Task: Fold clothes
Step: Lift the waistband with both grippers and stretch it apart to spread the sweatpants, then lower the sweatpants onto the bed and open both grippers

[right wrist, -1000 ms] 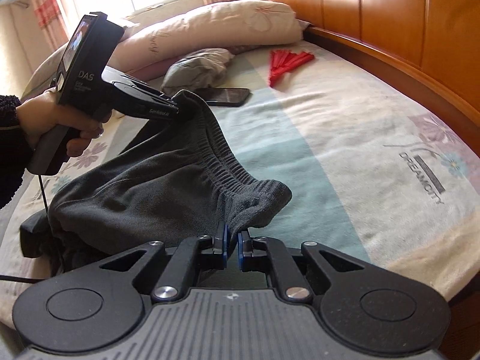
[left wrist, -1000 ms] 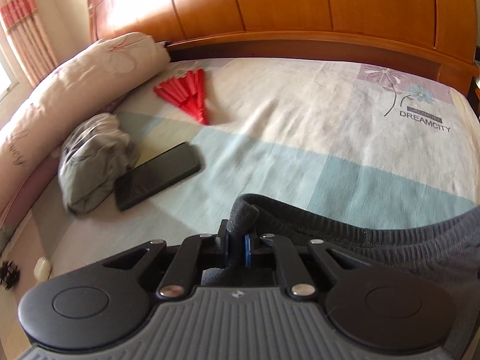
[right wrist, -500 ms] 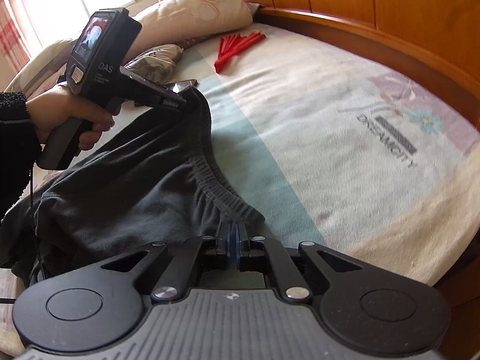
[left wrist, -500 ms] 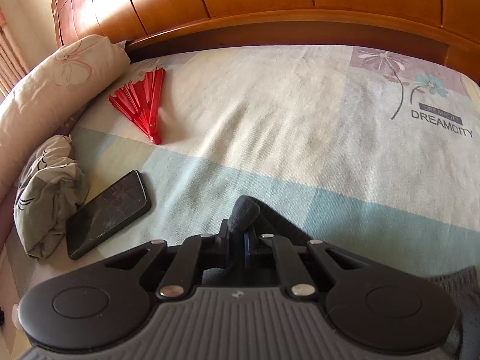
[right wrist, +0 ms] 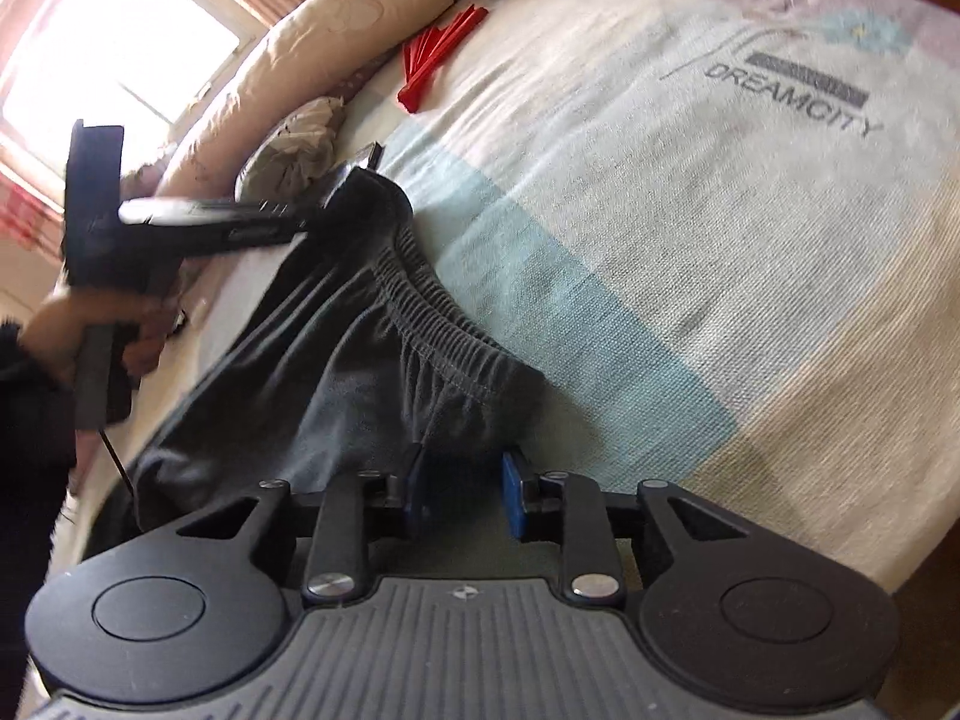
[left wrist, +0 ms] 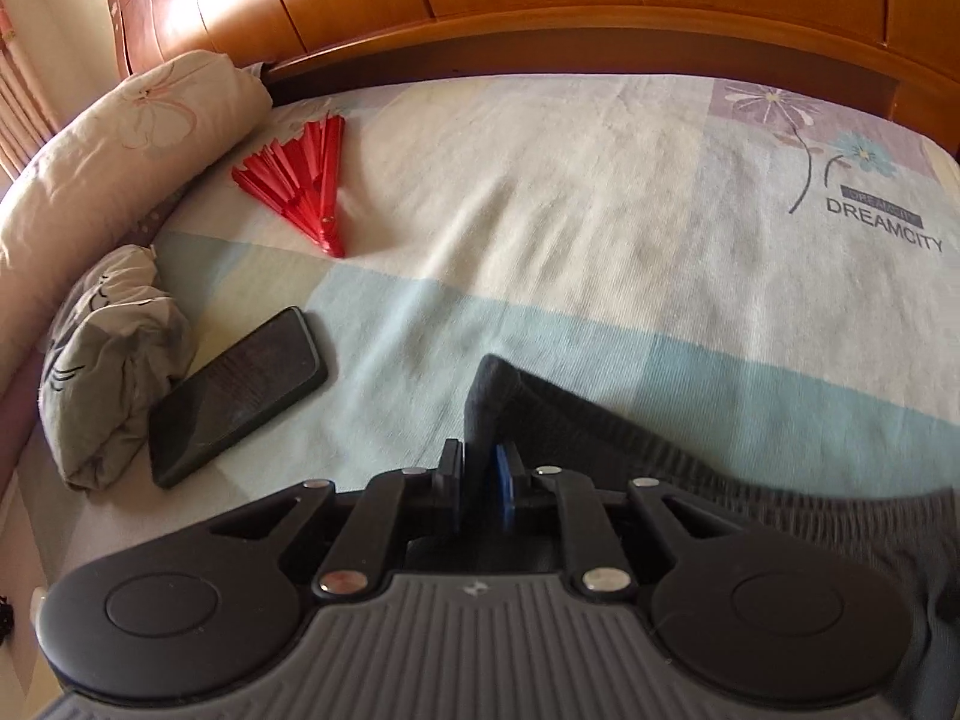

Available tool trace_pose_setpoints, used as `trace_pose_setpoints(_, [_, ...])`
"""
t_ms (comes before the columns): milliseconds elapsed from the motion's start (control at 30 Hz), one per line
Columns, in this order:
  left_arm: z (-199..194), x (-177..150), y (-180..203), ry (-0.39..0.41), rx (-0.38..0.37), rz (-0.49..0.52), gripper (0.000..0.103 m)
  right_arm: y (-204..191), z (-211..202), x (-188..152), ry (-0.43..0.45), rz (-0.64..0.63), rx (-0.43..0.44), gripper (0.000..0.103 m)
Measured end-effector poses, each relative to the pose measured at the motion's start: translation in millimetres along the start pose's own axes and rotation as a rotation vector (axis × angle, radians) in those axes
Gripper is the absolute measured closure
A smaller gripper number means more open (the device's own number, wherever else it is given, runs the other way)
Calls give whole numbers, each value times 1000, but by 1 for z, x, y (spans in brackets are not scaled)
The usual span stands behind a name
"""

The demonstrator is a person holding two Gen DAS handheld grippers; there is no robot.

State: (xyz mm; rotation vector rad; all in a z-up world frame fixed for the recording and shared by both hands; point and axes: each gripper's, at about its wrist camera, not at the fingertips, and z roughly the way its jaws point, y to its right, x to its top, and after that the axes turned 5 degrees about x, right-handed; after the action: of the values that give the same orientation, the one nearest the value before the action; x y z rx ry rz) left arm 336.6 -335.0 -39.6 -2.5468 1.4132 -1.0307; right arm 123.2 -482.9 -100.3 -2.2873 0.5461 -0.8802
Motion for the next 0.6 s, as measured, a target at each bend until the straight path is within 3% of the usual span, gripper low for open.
trace_pose_setpoints(133, [-22,-14,-6,-1,-10,-15,89,7,7,4,18,65,57,64])
trace_pose_setpoints(300, [-53,-43,-8,-1,-43,-57,88,-3,10,3,30,30,23,57])
trace_pose_setpoints(333, [-59,-50,-7,-2,-54,-66,88,-5,10,2,32,9,-5,66])
trace_pose_setpoints(367, [-66,-57,-7,-4,-66,-75,88,-8,11,2,35,-12,-33,88])
trace_pose_setpoints(400, [-73,-64,-6,-4,-72,-80,88,-10,11,1,37,-33,-61,96])
trace_pose_setpoints(533, [-104,-89,-6,2,-78,-101,87,-9,1,-1,60,-47,-87,98])
trace_pose_setpoints(600, [-122,-101,-8,10,-79,-113,80,-11,-8,0,80,-68,-108,99])
